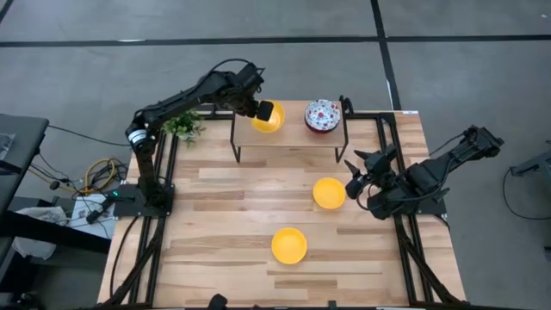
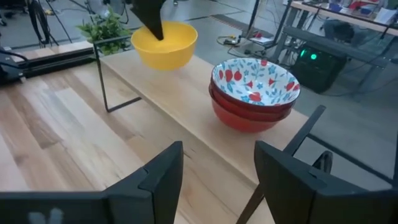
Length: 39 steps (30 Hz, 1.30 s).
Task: Pick & Place Mini bowls
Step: Put the bottom right yellow bowl on the shelf
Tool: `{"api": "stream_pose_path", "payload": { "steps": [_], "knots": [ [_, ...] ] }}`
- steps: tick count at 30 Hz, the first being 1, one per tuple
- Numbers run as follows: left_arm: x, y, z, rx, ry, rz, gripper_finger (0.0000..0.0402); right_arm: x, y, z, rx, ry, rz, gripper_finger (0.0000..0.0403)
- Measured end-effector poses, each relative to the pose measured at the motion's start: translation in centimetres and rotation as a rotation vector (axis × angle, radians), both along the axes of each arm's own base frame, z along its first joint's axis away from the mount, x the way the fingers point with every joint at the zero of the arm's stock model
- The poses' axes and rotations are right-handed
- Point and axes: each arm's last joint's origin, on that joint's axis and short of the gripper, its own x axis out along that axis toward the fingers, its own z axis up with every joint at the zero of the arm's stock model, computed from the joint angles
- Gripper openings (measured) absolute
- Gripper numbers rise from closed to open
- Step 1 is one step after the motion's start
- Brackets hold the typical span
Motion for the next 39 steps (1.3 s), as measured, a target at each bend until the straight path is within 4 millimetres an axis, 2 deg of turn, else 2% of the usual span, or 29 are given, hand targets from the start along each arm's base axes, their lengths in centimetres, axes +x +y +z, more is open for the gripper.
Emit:
{"api": "stream_pose_path", "payload": {
  "steps": [16,26,33,39],
  "knots": [
    [-0.4,0.2,-0.4,-0.036,0.032,0.036,0.0004,-0.7,-0.5,-0.2,-0.073,0.099,0.001,0.0188],
    [-0.2,-0.1,-0.3,-0.034,0.026,0.030,0.0004,-1.1,-2.4,0.3,-0.160,0.177,-0.062,0.0186],
    [-0.2,0.0,-0.3,-0.038,0.018,0.048,0.0004,-4.3,-4.1,2.6,-0.144,0.090,-0.017,0.0185],
    [-0.1,0.0,-0.3,-0.065,-0.016,0.073,0.0004,-7.4,-5.1,4.7,-0.051,-0.050,0.184,0.0182]
  ]
}}
